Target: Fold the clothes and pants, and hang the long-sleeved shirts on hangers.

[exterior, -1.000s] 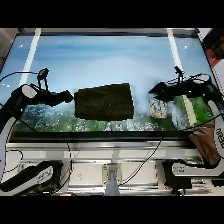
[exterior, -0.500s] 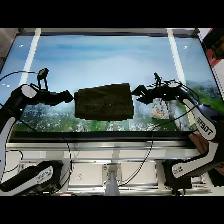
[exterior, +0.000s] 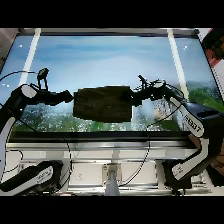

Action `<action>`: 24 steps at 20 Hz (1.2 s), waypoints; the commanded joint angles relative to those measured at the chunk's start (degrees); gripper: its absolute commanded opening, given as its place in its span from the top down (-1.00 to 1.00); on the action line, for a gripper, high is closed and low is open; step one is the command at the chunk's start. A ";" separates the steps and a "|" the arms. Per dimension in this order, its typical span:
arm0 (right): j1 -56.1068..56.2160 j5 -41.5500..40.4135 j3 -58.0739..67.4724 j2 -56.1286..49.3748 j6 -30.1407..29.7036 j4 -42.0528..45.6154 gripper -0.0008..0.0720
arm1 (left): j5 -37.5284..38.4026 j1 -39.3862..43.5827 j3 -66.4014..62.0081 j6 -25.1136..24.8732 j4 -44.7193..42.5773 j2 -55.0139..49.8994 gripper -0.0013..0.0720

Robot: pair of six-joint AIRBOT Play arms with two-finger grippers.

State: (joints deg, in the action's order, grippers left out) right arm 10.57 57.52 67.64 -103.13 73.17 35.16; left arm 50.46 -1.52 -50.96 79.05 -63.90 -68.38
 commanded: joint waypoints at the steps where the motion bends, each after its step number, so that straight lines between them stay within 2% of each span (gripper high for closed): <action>1: 3.91 -1.07 1.55 -0.44 -4.39 1.14 -0.58 | -0.02 -0.07 -0.04 -0.02 0.04 0.04 -0.92; 3: 5.40 -1.88 3.87 -0.44 -6.14 1.14 -0.42 | -0.02 -0.07 -0.04 -0.02 0.04 0.02 -0.92; 5: 6.03 -1.66 6.62 -0.24 -6.86 1.09 0.90 | 0.00 -0.07 -0.04 -0.02 0.04 0.04 -0.92; 8: 5.49 3.67 12.61 0.42 -6.88 2.56 0.92 | 0.20 -0.46 -0.39 -0.11 -0.26 0.81 -0.92; 10: 5.49 5.27 16.83 3.67 -6.34 10.60 0.92 | 1.11 -1.27 -2.08 -3.19 -0.15 3.21 -0.92; 13: 4.63 3.91 20.61 11.61 1.84 27.17 0.92 | 1.18 -1.44 -4.83 -8.72 -0.15 8.85 -0.91; 15: 1.90 4.37 21.40 17.62 7.02 34.82 0.92 | 1.16 -1.44 -5.29 -10.14 -0.20 13.31 -0.91; 20: -12.17 12.35 21.40 32.74 14.86 45.79 0.92 | 1.18 -1.44 -5.29 -10.14 -0.20 21.22 -0.91; 24: -27.17 20.15 21.40 42.60 16.04 55.06 0.92 | 1.20 -1.44 -5.29 -10.12 -0.17 23.15 -0.92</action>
State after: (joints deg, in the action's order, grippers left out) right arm -6.98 71.53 88.86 -67.46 86.72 81.23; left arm 51.75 -2.90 -56.16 69.14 -64.05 -47.11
